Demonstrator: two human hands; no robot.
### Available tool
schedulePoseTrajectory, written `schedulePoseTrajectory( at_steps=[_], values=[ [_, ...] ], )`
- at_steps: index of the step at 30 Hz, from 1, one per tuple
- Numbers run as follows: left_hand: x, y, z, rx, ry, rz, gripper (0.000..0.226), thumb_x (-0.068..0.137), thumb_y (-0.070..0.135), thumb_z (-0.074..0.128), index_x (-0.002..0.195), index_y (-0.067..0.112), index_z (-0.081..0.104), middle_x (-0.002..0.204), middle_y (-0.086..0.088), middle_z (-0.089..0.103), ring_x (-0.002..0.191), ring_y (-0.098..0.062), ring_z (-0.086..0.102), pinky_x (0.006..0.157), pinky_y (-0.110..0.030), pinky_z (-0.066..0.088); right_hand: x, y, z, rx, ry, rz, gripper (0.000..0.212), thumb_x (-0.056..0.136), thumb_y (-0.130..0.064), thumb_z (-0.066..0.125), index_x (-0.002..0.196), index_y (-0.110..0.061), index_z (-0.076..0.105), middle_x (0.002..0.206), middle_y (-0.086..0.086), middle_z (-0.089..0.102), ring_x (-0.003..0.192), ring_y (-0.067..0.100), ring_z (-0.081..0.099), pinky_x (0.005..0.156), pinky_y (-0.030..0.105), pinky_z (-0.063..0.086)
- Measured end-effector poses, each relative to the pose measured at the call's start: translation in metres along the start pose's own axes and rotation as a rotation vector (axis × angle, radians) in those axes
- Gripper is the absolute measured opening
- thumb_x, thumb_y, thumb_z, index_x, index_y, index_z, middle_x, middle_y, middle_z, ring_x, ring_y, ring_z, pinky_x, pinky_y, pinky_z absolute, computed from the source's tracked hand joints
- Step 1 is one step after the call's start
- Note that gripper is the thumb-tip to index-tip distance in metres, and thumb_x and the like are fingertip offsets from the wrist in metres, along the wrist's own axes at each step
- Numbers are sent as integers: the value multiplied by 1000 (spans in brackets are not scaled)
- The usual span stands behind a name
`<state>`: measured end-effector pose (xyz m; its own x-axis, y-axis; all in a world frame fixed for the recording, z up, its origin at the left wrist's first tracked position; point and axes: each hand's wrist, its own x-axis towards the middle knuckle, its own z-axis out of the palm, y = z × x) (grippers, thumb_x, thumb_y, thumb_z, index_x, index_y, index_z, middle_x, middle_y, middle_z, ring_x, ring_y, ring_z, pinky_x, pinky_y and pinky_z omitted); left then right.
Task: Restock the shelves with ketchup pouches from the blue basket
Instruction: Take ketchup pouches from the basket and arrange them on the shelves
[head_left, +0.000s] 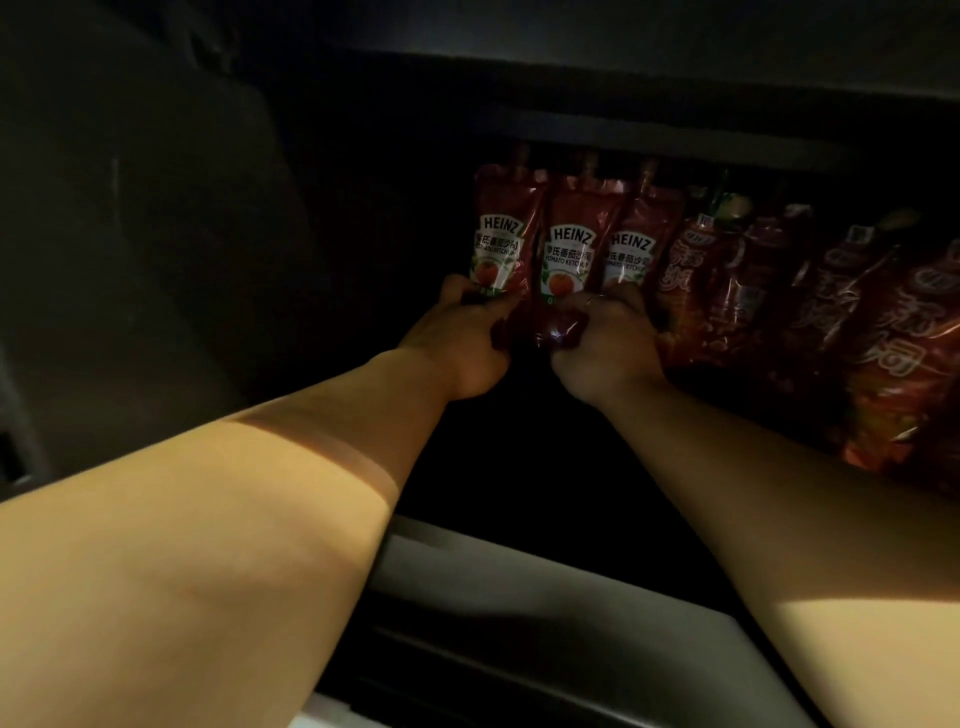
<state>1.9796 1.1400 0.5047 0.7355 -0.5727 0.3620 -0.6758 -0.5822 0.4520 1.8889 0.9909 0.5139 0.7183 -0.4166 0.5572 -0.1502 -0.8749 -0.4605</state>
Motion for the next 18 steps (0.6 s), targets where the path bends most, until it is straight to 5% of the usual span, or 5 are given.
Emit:
schedulePoseTrajectory(
  at_steps=[5, 11, 14, 18],
  values=[
    [-8, 5, -5, -32, 64, 3, 70, 89, 23, 69, 148, 48, 39, 155, 2, 21, 140, -22, 36, 102, -18, 24, -8, -4, -6, 78, 14, 11, 39, 79, -7, 76, 116, -18, 71, 140, 8, 43, 131, 25, 46, 106, 13, 27],
    [-23, 12, -15, -136, 219, 30, 47, 81, 22, 78, 123, 32, 59, 113, 8, 55, 109, -14, 57, 88, -21, 40, -17, -2, -19, 262, 157, 284, 42, 80, -28, 80, 118, -19, 63, 123, 2, 66, 113, 17, 62, 73, 5, 37],
    [-27, 15, -16, -196, 233, 6, 43, 83, 20, 77, 121, 29, 59, 85, 25, 49, 93, -5, 55, 82, -15, 39, -33, -4, -29, 267, 189, 337, 45, 81, -30, 78, 122, -16, 63, 125, 2, 66, 120, 19, 61, 87, 5, 39],
    [-34, 15, -18, -216, 276, -93, 39, 85, 23, 74, 122, 22, 60, 79, 24, 51, 73, 5, 48, 65, -2, 30, -60, -4, -50, 216, 260, 418, 49, 86, -37, 69, 131, -18, 61, 136, 7, 61, 128, 25, 55, 100, 14, 34]
  ],
)
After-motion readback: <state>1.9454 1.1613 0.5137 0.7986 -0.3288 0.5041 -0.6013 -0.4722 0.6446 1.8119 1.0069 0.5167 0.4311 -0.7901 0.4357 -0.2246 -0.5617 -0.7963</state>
